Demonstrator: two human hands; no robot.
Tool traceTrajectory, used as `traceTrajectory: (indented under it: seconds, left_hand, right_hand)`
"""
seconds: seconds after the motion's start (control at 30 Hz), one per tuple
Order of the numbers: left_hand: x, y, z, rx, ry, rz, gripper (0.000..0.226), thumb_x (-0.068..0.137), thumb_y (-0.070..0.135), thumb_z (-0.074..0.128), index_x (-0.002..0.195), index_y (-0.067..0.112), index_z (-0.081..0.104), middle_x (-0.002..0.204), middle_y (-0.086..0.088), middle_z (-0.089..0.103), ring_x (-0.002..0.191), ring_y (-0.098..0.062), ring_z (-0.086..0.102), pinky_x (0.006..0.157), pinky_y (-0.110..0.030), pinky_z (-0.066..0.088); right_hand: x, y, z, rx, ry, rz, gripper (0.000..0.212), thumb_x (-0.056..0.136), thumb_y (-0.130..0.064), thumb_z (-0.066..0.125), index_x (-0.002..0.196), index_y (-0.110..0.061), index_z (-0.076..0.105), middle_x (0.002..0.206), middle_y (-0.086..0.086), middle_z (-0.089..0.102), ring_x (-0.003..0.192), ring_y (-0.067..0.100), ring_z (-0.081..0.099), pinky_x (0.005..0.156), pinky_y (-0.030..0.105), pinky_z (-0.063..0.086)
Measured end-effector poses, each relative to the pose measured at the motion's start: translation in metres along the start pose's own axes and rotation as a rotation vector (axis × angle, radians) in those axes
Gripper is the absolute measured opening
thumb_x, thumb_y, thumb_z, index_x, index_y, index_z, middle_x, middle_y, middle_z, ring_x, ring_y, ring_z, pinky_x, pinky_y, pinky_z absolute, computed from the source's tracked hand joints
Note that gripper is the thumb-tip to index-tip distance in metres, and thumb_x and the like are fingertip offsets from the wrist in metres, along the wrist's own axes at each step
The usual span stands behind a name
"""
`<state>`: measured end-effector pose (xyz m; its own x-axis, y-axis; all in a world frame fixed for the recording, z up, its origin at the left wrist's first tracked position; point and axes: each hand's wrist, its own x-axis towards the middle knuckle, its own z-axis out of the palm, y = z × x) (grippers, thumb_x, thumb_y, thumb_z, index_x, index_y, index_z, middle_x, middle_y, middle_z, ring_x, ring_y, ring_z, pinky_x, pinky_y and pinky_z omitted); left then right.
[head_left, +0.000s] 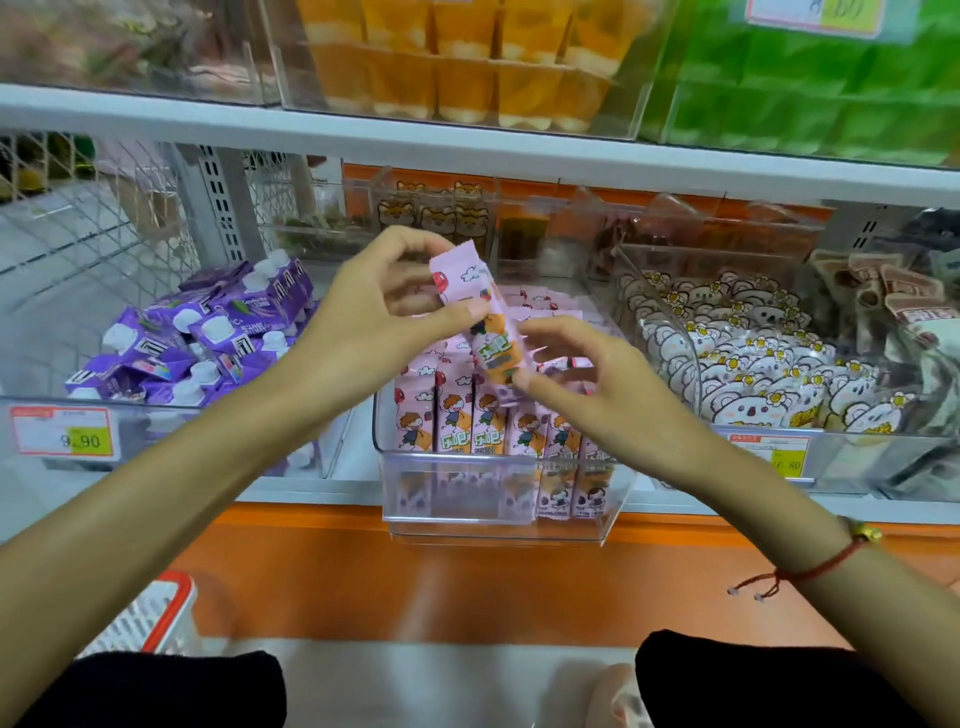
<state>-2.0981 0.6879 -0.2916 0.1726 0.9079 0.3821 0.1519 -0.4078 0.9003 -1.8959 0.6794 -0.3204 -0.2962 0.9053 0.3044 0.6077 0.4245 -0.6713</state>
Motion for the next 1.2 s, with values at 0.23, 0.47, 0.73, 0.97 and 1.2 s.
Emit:
traceTrajectory:
  seconds: [0.23, 0.47, 0.73, 0.97, 1.2]
  left_hand:
    - [0.013, -0.005, 0.003, 0.588, -0.305, -0.001, 0.035, 0.074, 0.033, 0.079, 0.102, 0.035, 0.058, 0.109, 0.009, 0.060, 0.085, -0.008, 0.067, 0.088, -0.038, 0.053]
    - [0.018, -0.028, 0.024, 0.849, -0.384, -0.015, 0.041, 0.076, 0.044, 0.076, 0.108, 0.029, 0.057, 0.099, 0.003, 0.066, 0.082, -0.009, 0.063, 0.072, -0.029, 0.049]
    - [0.012, -0.031, 0.021, 1.057, -0.379, 0.153, 0.046, 0.075, 0.052, 0.073, 0.116, 0.035, 0.059, 0.098, 0.015, 0.058, 0.091, -0.008, 0.051, 0.065, -0.026, 0.035]
    - [0.011, -0.036, 0.021, 0.886, -0.374, 0.119, 0.025, 0.076, 0.042, 0.077, 0.097, 0.030, 0.068, 0.090, 0.009, 0.071, 0.084, -0.003, 0.066, 0.077, -0.032, 0.054]
    - [0.030, -0.022, 0.017, 0.973, -0.410, 0.129, 0.045, 0.072, 0.070, 0.059, 0.102, 0.037, 0.066, 0.090, 0.019, 0.067, 0.081, 0.002, 0.063, 0.067, -0.025, 0.050]
  right_hand:
    - [-0.004, 0.013, -0.005, -0.740, -0.080, -0.172, 0.039, 0.093, -0.037, 0.056, 0.130, -0.026, 0.053, 0.123, -0.005, 0.057, 0.116, 0.017, 0.049, 0.087, 0.029, 0.036]
    - [-0.004, 0.017, -0.004, -0.744, -0.044, -0.184, 0.037, 0.093, -0.039, 0.054, 0.129, -0.030, 0.053, 0.123, -0.007, 0.058, 0.113, 0.016, 0.052, 0.081, 0.028, 0.033]
    - [-0.004, 0.018, -0.005, -0.738, -0.033, -0.204, 0.038, 0.093, -0.040, 0.054, 0.130, -0.031, 0.053, 0.124, -0.007, 0.058, 0.115, 0.016, 0.051, 0.083, 0.028, 0.035]
    - [-0.004, 0.019, -0.008, -0.720, -0.041, -0.198, 0.037, 0.091, -0.040, 0.057, 0.126, -0.030, 0.056, 0.117, -0.008, 0.060, 0.112, 0.016, 0.052, 0.082, 0.028, 0.037]
    - [-0.005, 0.017, -0.024, -0.633, 0.083, -0.206, 0.024, 0.092, -0.026, 0.058, 0.113, -0.019, 0.067, 0.114, 0.000, 0.065, 0.112, 0.022, 0.051, 0.088, 0.038, 0.043]
